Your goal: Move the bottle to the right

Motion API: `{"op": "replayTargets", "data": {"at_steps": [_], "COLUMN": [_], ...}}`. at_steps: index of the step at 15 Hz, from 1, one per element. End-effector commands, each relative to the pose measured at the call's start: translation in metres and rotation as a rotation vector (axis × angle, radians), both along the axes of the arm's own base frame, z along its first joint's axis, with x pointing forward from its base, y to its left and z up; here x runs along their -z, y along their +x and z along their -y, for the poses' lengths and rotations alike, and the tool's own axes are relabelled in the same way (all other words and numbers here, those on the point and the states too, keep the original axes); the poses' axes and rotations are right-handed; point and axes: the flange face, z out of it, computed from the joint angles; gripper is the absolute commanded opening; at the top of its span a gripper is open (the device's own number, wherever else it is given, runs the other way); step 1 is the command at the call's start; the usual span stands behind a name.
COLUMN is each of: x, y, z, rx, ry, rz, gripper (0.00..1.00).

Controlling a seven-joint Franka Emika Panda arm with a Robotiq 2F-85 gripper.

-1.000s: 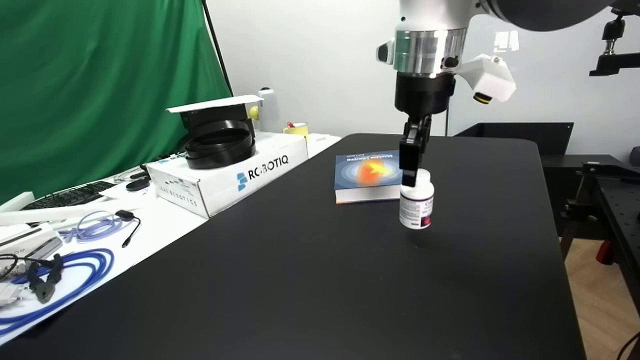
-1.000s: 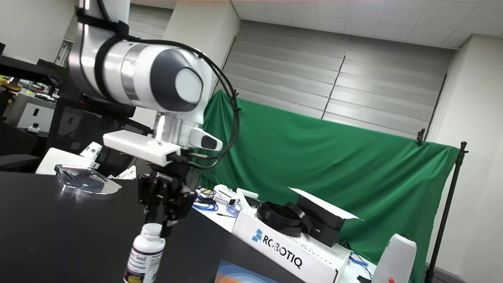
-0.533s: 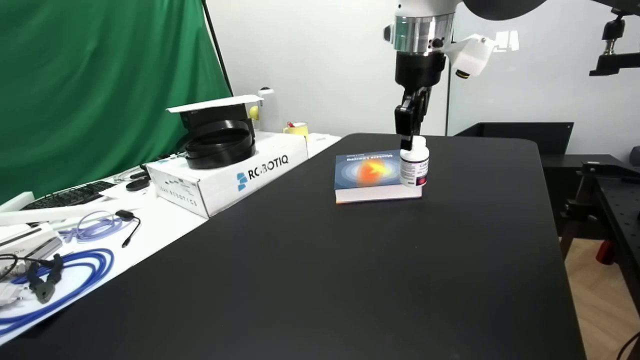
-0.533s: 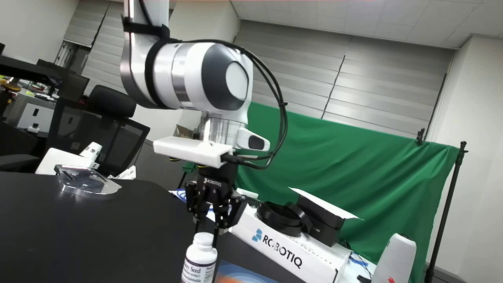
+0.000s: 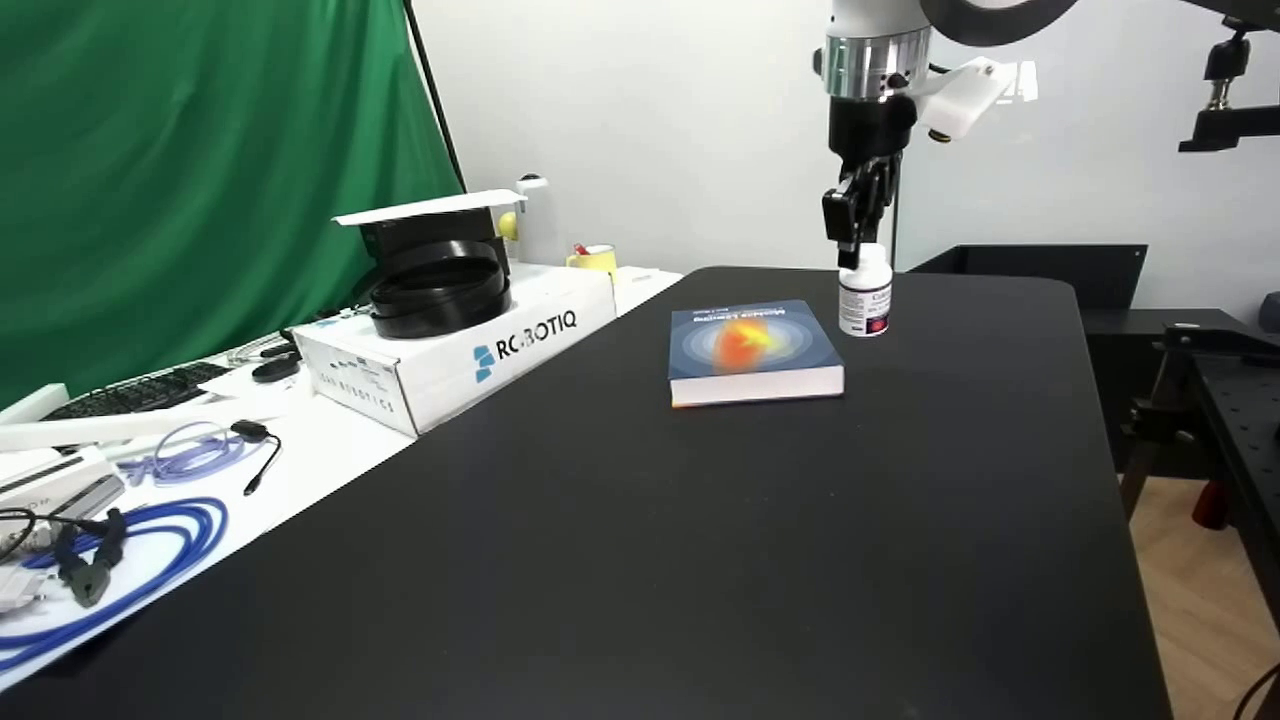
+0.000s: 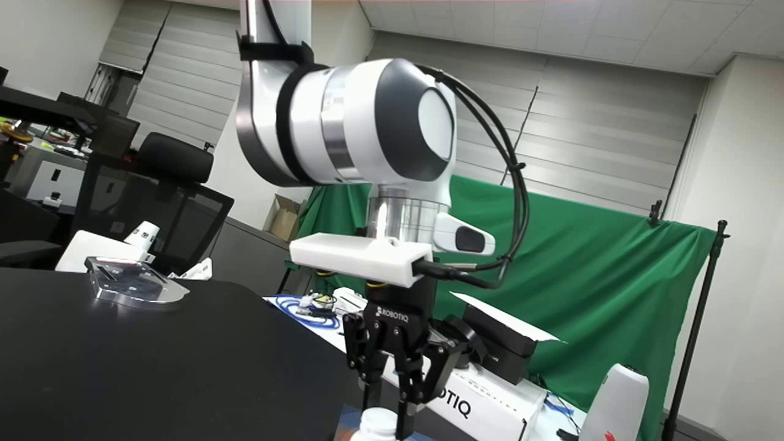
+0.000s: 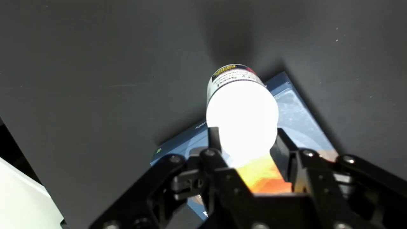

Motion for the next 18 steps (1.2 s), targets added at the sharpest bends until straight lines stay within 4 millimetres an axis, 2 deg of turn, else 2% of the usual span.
{"op": "replayTargets", "data": {"at_steps": [1,6,11,14,18], "x": [0.004,0.010,0.003,0.002,0.010], "y": [0.033,0.076,0.114,0.125,0.127], "z": [0.023,0.041,0.047,0.046,0.047], "rx": [0.060,0.129,0.205,0.259,0.309], "ry": [-0.010,0.024,0.076,0.133,0.193], "rz": [0.004,0.038,0.087,0.104,0.116], "gripper": [0.19,0.19,0.19,0.19,0.19]}}
